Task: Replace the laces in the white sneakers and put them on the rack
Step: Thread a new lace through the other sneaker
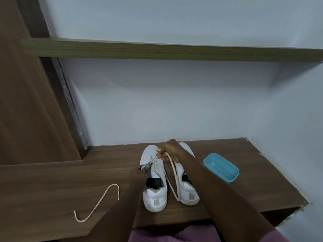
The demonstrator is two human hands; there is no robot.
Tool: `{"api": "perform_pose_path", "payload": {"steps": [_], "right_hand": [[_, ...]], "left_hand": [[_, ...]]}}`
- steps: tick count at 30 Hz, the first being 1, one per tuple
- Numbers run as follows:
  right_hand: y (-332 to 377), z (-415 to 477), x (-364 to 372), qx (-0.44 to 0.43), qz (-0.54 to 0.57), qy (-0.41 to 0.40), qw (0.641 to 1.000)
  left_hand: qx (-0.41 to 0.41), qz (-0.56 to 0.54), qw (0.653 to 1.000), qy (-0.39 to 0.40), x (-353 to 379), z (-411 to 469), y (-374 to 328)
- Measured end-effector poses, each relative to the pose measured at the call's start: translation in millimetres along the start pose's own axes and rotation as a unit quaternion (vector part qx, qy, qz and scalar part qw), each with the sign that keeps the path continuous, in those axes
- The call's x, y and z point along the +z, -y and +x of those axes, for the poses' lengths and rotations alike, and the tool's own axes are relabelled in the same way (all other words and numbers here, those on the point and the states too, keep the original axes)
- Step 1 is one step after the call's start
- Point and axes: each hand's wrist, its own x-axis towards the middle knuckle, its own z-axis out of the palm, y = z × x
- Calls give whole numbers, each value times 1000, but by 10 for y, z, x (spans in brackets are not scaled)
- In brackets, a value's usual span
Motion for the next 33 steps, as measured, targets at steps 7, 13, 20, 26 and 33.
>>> {"api": "perform_pose_path", "payload": {"steps": [7, 13, 20, 26, 33], "right_hand": [[-164, 105, 111, -50, -110, -24, 992], [-328, 212, 248, -5, -161, 3, 987], [-458, 355, 369, -125, -324, -34, 937], [-508, 331, 440, -169, -493, -134, 843], [-621, 408, 485, -200, -496, -124, 836]], "left_hand": [[-43, -77, 996, 2, -18, 27, 28], [-49, -110, 993, 1, 3, 17, 43], [-55, -123, 991, 7, 3, 17, 43], [-54, -136, 989, 7, 0, 26, 68], [-38, -123, 992, 2, -2, 0, 56]]}}
